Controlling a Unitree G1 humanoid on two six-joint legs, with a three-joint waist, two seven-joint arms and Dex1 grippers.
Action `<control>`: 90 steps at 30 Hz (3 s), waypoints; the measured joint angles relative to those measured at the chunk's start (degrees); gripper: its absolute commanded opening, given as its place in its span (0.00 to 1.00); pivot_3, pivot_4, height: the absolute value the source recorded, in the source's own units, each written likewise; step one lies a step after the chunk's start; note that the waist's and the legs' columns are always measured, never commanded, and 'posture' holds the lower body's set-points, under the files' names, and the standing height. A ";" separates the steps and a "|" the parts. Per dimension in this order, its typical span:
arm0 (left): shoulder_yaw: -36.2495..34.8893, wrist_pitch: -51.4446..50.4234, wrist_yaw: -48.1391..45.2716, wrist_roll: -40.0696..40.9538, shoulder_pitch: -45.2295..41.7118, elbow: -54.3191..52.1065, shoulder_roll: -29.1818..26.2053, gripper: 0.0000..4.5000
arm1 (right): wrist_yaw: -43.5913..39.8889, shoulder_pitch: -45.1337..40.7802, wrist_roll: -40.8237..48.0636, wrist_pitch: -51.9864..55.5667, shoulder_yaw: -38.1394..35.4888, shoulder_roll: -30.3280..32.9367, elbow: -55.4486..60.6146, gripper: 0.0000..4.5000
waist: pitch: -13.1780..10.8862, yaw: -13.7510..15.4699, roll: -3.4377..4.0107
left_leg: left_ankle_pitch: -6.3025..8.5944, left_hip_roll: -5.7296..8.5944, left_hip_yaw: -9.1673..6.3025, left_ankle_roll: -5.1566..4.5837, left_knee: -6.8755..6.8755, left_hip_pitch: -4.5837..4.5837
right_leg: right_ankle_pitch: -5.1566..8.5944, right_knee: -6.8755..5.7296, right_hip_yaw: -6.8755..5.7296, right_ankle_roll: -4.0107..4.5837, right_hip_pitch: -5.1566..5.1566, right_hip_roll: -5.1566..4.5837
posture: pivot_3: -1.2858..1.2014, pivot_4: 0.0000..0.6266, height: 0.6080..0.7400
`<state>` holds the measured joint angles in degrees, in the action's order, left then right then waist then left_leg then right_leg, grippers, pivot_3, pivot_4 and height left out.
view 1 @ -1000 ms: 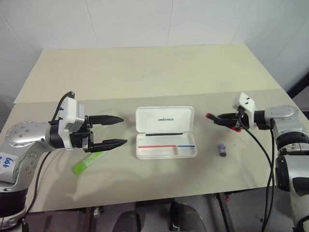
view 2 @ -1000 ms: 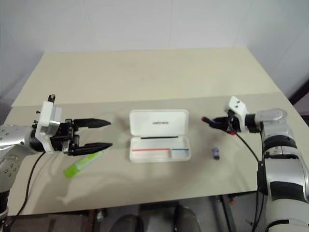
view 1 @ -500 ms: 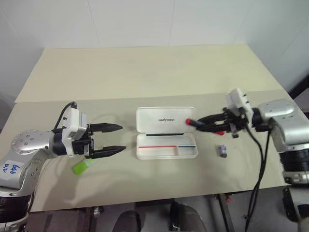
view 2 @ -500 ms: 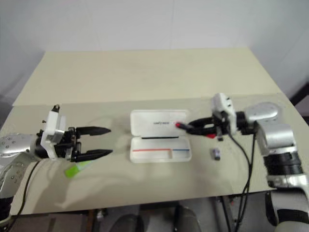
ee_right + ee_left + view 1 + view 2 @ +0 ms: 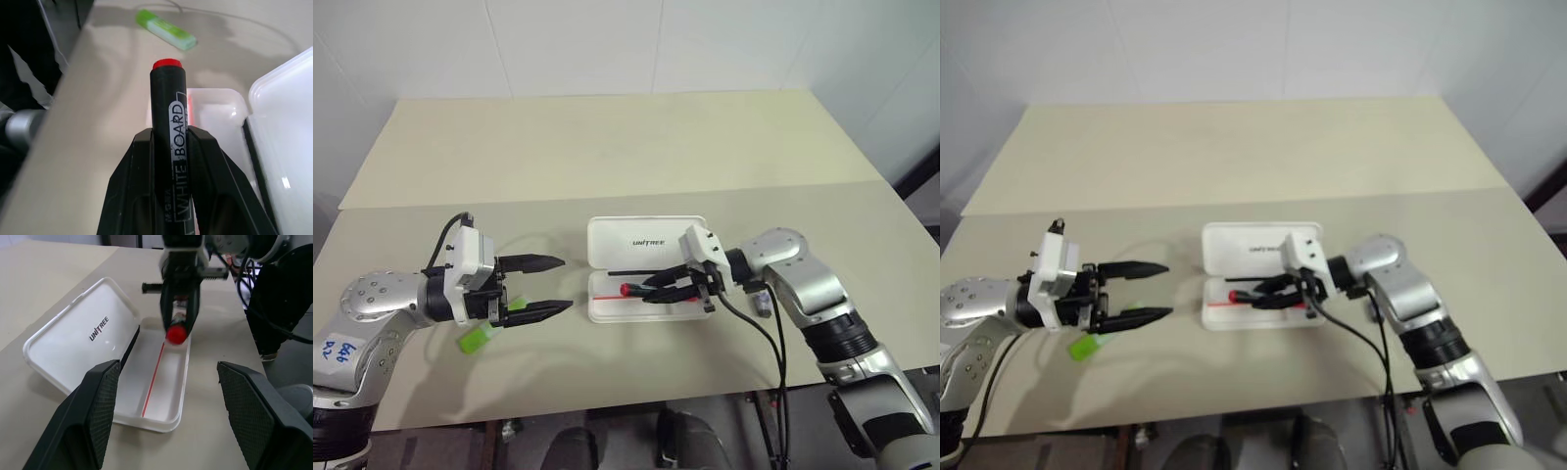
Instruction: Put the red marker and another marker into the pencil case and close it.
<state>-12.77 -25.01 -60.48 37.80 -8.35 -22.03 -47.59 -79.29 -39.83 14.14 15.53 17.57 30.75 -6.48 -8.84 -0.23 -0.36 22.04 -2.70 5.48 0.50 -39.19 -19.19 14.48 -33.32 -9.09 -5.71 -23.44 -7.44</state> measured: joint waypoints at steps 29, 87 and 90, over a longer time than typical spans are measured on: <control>0.42 0.03 1.61 0.00 0.38 -0.04 1.50 0.76 | -3.34 -3.64 8.51 6.50 -3.53 -1.99 5.08 1.00 | -0.01 0.30 0.02 | 0.01 -0.01 -0.12 0.00 0.03 -0.05 | 0.00 -0.02 -0.04 0.01 0.00 -0.01 | 0.52 0.24 1.00; -3.83 28.87 0.10 -17.59 15.09 28.23 6.51 0.26 | -9.11 7.88 18.29 -11.53 -20.44 17.09 -8.91 1.00 | 0.09 0.43 0.07 | 0.10 -0.06 0.13 -0.04 0.02 0.17 | 0.03 -0.13 -0.10 0.06 0.05 -0.18 | 0.52 0.24 1.00; -3.70 28.87 0.52 -17.68 15.02 28.28 6.50 0.25 | -9.14 9.67 22.28 -12.05 -20.28 15.68 -6.13 1.00 | 0.10 0.38 0.07 | 0.08 -0.06 0.14 -0.05 0.01 0.18 | 0.02 -0.14 -0.09 0.06 0.07 -0.20 | 0.52 0.24 1.00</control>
<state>-16.47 3.86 -59.96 20.12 6.67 6.25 -41.09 -88.44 -30.16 36.43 3.48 -2.71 46.43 -12.61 -8.74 0.15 -0.28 22.12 -2.76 5.62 0.45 -39.18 -19.01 14.50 -33.46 -9.17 -5.64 -23.37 -7.65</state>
